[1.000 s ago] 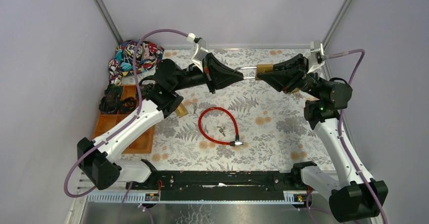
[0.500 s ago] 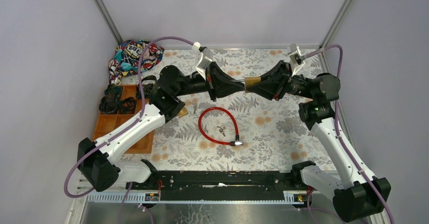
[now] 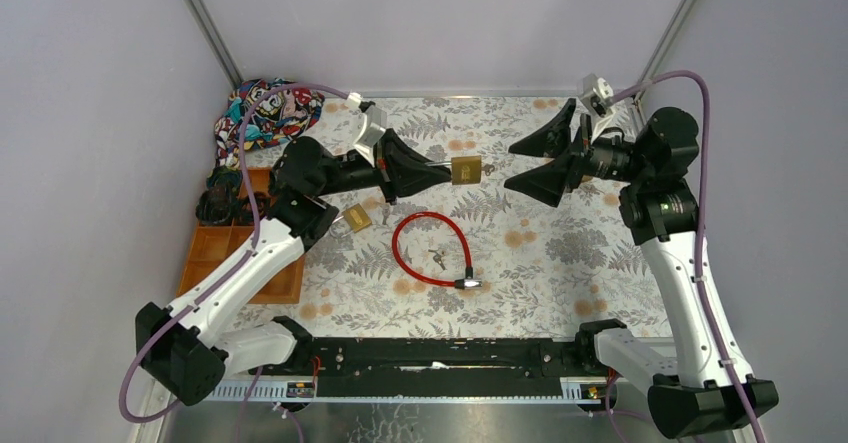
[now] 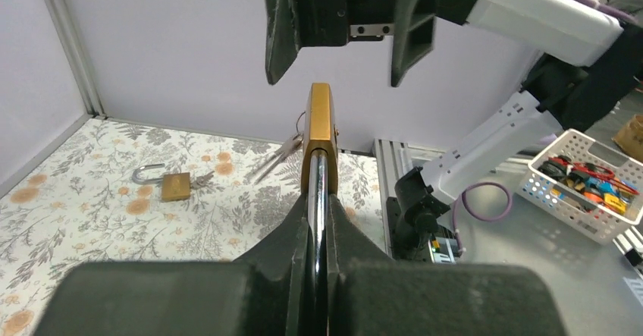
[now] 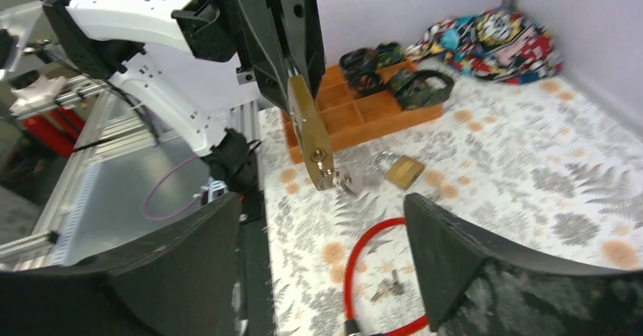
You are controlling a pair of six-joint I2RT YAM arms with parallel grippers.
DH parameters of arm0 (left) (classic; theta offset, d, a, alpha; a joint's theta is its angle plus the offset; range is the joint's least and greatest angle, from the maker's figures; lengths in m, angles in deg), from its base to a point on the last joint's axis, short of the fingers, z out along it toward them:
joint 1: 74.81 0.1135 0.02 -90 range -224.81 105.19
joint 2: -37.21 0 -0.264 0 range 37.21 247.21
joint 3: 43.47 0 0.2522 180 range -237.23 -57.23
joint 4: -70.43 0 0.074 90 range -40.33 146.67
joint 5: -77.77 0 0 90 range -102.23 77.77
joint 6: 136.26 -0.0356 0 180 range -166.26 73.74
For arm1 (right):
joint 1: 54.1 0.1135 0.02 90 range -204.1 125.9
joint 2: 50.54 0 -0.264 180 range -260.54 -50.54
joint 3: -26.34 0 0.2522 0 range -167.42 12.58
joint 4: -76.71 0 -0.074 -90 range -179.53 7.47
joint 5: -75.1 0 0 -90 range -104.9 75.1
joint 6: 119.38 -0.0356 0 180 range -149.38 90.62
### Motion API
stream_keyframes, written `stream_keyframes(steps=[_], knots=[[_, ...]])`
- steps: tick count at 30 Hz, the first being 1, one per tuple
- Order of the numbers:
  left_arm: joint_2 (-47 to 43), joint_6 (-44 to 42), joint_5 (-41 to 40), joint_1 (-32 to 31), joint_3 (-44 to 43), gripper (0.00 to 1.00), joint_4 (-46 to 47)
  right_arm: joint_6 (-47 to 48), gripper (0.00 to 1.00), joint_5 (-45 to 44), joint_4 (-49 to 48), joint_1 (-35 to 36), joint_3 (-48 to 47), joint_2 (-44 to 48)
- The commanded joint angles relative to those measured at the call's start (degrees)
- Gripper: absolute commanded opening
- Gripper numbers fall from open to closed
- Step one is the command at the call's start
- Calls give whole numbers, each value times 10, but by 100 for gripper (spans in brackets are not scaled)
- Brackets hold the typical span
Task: Lock with the key
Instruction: Lock the lock.
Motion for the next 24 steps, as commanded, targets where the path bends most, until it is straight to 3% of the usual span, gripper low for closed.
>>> stream_keyframes(steps=[1, 2, 5, 7, 12, 20, 24], knots=[[-30, -40, 21, 1, 6, 0, 9, 42, 76, 47, 67, 0, -19, -25], [-31, -40, 20, 1, 7, 0, 6, 35, 74, 41, 60, 11, -20, -32], [-29, -36, 24, 1, 8, 0, 12, 80, 83, -8, 81, 66, -32, -39], [-25, -28, 25, 1, 6, 0, 18, 90, 81, -10, 90, 75, -43, -45], [-23, -22, 28, 1, 5, 0, 22, 108, 54, -14, 109, 75, -51, -47], [-18, -13, 34, 1, 0, 0, 34, 63, 48, -11, 56, 75, -34, -54], [-15, -7, 34, 1, -3, 0, 37, 51, 27, -8, 52, 75, -35, -59]])
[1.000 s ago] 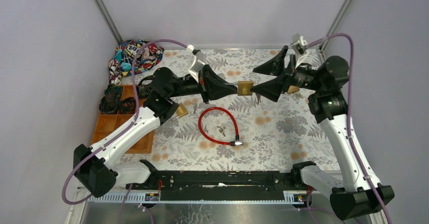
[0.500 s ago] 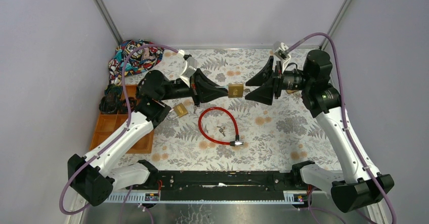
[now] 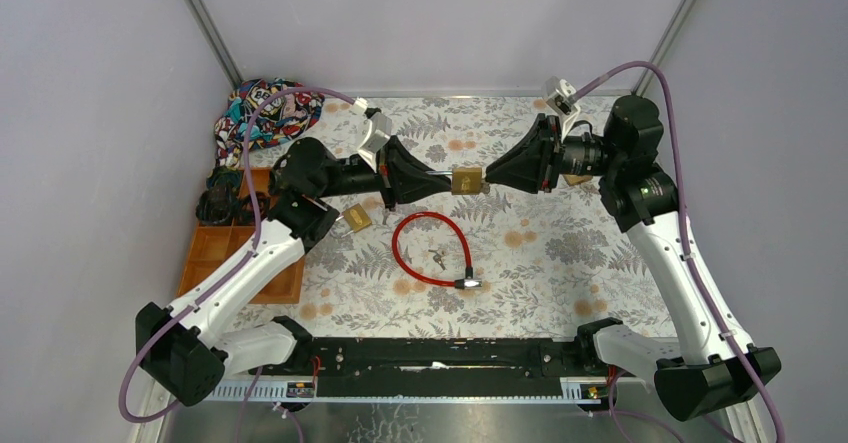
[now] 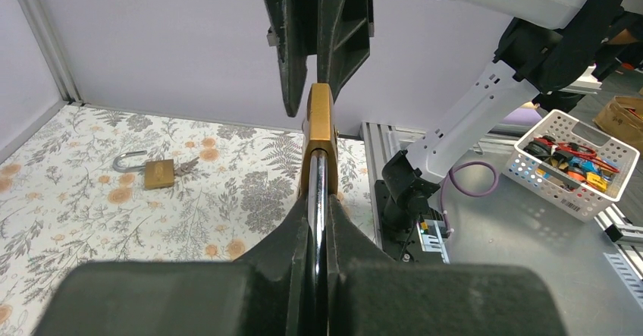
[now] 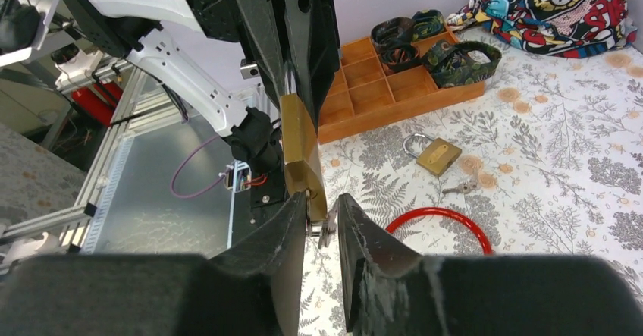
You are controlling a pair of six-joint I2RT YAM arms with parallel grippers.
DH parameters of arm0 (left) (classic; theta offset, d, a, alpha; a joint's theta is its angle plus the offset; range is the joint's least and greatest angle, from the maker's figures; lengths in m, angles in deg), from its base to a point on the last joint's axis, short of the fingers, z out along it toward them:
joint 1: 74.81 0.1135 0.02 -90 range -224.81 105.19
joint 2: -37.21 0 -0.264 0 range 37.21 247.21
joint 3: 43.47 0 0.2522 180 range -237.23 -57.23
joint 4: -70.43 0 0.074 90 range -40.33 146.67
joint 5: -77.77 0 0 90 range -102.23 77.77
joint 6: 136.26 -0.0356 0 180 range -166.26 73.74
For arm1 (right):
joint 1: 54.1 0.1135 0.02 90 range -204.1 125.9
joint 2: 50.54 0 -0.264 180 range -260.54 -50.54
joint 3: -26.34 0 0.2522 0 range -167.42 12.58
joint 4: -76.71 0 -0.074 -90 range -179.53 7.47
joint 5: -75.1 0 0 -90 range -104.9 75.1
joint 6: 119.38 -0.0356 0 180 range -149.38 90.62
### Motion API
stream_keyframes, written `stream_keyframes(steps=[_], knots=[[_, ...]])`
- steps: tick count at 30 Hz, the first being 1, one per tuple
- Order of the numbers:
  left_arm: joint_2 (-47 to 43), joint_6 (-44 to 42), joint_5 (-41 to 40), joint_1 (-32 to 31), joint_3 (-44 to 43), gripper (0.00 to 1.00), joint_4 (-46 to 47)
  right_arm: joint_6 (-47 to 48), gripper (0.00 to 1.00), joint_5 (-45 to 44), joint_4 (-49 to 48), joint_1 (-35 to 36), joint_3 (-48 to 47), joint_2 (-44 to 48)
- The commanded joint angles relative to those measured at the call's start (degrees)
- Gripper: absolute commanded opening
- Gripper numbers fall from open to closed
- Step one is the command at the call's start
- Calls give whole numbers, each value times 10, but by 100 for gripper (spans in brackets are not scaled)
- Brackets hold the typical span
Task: Lock with the key
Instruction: Lock the lock.
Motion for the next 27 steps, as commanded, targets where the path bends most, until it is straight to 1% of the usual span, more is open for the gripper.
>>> stream_keyframes(steps=[1, 2, 4, 7, 10, 12, 13, 16, 19, 21, 22, 24, 27], knots=[[-4, 11, 0, 0, -17, 0, 63, -21, 27, 6, -28, 2, -12, -8], [-4, 11, -2, 0, -18, 0, 65, -16, 29, 9, -13, 2, -16, -11], [-2, 11, -3, 0, -22, 0, 68, -4, 37, 14, 12, 2, -21, -17], [-2, 10, 0, 1, -24, 0, 62, -3, 41, 15, 9, 2, -14, -9], [-2, 9, 0, 0, -23, 0, 58, -2, 38, 13, 5, 2, -10, -6], [-2, 13, -2, 0, -23, 0, 64, -5, 31, 17, 5, 2, -10, -8], [0, 16, -2, 0, -23, 0, 68, -6, 29, 20, 7, 2, -10, -10], [1, 20, -5, 0, -24, 0, 77, 4, 31, 24, 21, 2, -9, -12], [3, 19, -5, 0, -26, 0, 81, 10, 36, 28, 33, 2, -10, -13], [3, 19, -3, 0, -26, 0, 81, 11, 36, 28, 38, 2, -12, -15], [4, 20, -3, 0, -27, 0, 80, 11, 34, 25, 38, 2, -13, -15], [3, 21, -1, 0, -26, 0, 80, 12, 24, 16, 37, 2, -14, -12], [1, 21, -1, 0, -23, 0, 78, 11, 3, 7, 32, 2, -16, -9]])
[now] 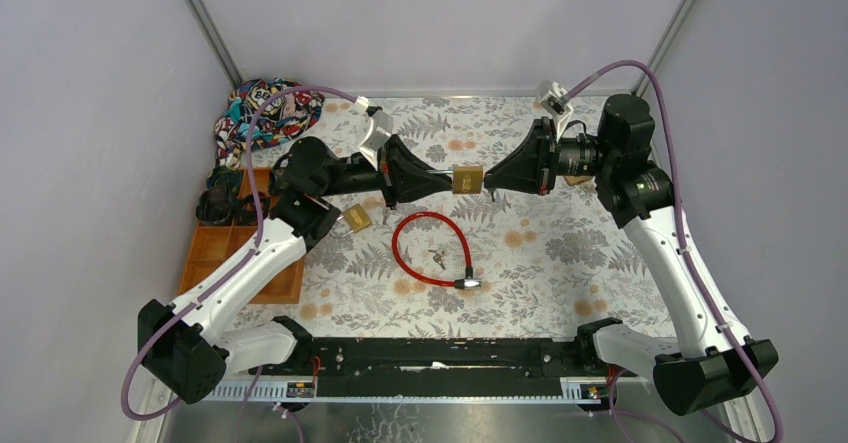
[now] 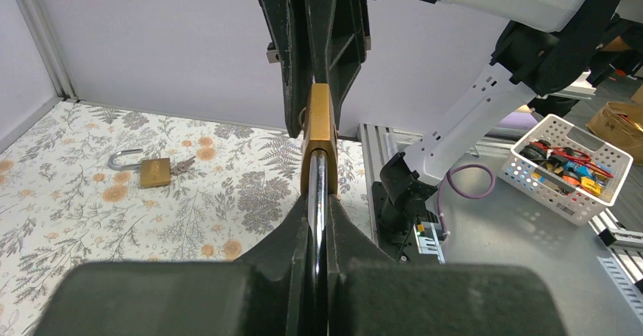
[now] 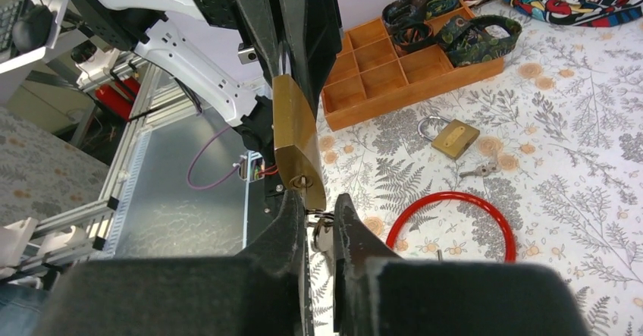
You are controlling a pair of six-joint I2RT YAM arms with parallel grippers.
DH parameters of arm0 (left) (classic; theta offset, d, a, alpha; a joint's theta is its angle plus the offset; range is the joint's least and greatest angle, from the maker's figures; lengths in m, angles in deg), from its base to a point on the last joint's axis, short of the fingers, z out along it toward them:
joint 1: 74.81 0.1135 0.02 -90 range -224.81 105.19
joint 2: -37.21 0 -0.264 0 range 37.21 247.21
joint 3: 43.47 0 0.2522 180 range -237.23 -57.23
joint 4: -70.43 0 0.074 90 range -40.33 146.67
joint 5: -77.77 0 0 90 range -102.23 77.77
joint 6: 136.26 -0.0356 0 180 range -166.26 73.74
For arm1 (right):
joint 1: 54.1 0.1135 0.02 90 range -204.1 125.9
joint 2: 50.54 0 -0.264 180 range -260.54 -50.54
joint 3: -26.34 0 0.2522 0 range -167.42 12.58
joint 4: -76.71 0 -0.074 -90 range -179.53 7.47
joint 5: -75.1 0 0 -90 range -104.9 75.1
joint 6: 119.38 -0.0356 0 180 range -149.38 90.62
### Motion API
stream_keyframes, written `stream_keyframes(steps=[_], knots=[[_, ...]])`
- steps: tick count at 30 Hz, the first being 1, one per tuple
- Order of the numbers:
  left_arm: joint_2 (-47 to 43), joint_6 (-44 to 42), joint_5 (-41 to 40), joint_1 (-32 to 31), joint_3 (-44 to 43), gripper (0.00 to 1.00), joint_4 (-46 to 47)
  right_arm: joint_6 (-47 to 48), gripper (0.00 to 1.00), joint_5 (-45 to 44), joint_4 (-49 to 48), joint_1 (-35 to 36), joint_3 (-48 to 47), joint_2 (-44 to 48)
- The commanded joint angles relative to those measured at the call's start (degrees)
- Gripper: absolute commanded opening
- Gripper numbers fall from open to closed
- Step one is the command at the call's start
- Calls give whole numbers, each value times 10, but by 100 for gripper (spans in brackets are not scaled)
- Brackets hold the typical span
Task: Lock with the key
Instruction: Lock the lock, then place the lock at the center of the board, then place the key at the center of the board.
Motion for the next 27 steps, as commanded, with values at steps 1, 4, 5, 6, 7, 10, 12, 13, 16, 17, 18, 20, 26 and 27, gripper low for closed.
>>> stream_keyframes(steps=[1, 4, 5, 6, 7, 10, 12, 13, 16, 17, 18, 20, 26, 27], knots=[[-9, 5, 0, 0, -23, 0, 66, 6, 0, -12, -11, 2, -15, 9], [-14, -4, 2, 1, -20, 0, 55, 9, 0, -34, -30, 2, 4, 23], [-16, -9, 0, 3, -20, 0, 49, 18, 0, -46, -32, 2, 10, 28], [-18, -7, 0, 9, -20, 0, 44, 25, 0, -58, -33, 1, 17, 33], [-19, -2, 2, 19, -20, 0, 40, 32, 0, -67, -34, -1, 23, 36], [-30, -13, 16, 62, -18, 0, 18, 31, 0, -83, -50, -19, 46, 42], [-42, -35, 19, 86, -17, 0, -11, -2, 0, -77, -99, -46, 71, 50], [-48, -43, 21, 98, -16, 0, -23, -29, 0, -68, -143, -62, 87, 54], [-66, -55, 22, 128, -3, 0, -55, -80, 0, -60, -219, -86, 116, 55], [-69, -55, 16, 136, 4, 0, -65, -78, 0, -66, -213, -86, 115, 49], [-73, -50, 1, 145, 12, 0, -73, -77, 0, -73, -205, -85, 114, 41], [-75, -23, -50, 152, 35, 0, -93, -72, 0, -84, -177, -85, 111, 26], [-17, 83, -185, 152, 86, 0, -160, -94, 0, -141, -156, -72, 140, -2], [0, 96, -196, 152, 89, 0, -158, -96, 0, -153, -150, -70, 142, -12]])
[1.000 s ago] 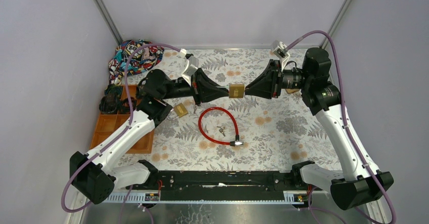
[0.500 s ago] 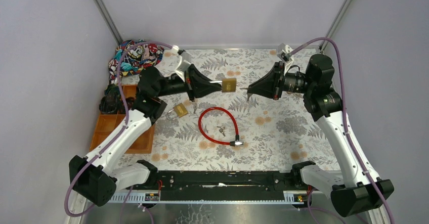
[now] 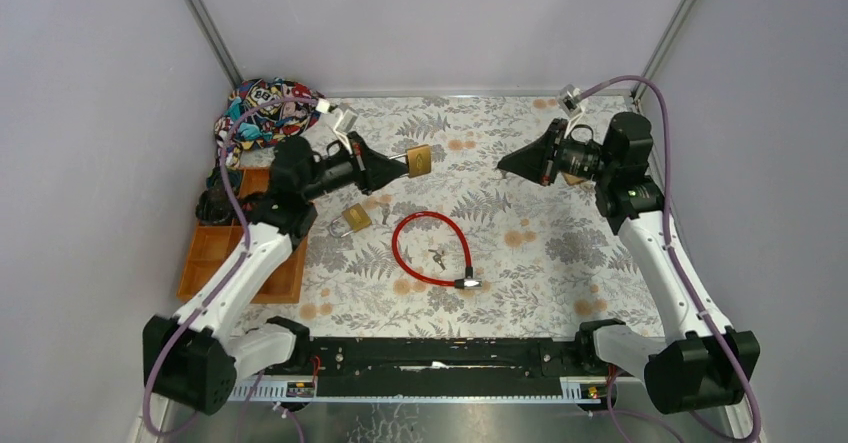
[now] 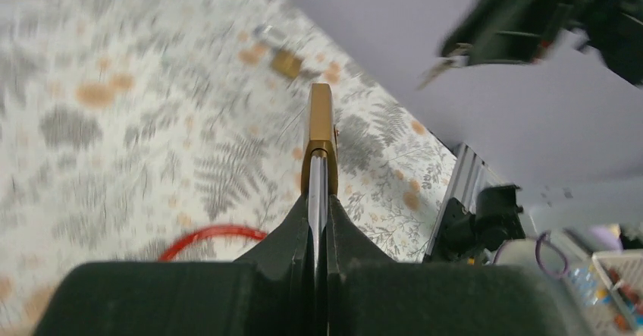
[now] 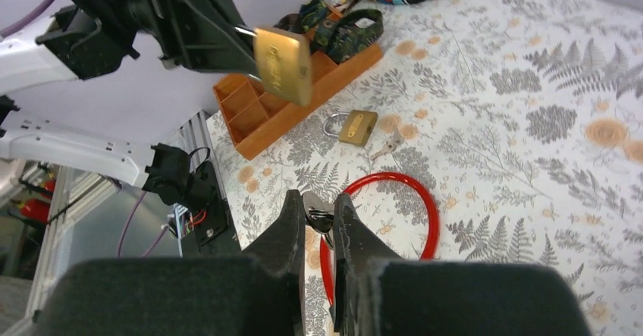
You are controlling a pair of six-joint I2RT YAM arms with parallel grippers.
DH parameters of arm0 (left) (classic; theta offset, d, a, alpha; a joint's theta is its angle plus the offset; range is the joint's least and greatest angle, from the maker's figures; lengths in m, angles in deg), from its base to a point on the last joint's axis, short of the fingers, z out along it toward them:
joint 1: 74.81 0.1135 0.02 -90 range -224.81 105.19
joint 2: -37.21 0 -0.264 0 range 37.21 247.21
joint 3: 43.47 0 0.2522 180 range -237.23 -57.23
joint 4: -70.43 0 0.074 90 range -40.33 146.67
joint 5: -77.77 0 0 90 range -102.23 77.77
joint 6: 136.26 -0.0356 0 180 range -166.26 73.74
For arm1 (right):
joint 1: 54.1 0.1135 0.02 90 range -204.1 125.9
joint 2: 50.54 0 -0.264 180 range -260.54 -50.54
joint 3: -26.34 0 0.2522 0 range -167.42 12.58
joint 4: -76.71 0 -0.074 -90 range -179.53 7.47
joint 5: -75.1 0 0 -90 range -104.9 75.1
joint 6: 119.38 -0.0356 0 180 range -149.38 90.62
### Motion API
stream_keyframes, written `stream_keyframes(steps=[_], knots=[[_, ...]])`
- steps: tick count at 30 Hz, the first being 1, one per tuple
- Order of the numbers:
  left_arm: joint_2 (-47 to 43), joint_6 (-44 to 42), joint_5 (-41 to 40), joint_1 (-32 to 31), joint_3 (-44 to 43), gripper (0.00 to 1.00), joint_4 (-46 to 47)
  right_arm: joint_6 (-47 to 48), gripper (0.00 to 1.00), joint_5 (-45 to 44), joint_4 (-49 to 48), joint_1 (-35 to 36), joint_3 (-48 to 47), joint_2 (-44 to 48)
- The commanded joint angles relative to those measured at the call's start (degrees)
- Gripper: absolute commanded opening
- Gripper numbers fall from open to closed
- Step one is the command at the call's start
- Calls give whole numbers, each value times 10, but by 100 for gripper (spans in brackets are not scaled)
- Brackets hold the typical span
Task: Lock with the key
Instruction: Place the key at the center of the board.
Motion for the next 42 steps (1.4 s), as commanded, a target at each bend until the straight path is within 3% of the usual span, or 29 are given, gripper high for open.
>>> stream_keyframes(steps=[1, 8, 15, 21, 30, 31, 34, 36, 42], knots=[[69, 84, -101, 4, 20, 0, -13, -35, 0, -59, -5, 12, 15, -35], [221, 167, -140, -34, 6, 0, 59, -108, 0, -146, -51, 19, 85, -125], [383, 189, -144, -87, -64, 0, 106, -128, 0, -173, -80, 19, 109, -234], [515, 233, -146, -118, -155, 0, 128, -107, 0, -192, -48, 14, 91, -320], [600, 288, -180, -147, -188, 0, 118, -94, 0, -214, -26, -18, 51, -403], [602, 288, -191, -149, -188, 2, 112, -90, 0, -223, -15, -18, 43, -411], [605, 290, -222, -152, -194, 33, 83, -73, 12, -256, 23, -18, 19, -422], [603, 287, -242, -152, -198, 47, 60, -59, 23, -272, 53, -18, 8, -416], [575, 265, -302, -158, -208, 70, -33, -15, 48, -346, 137, -18, -31, -376]])
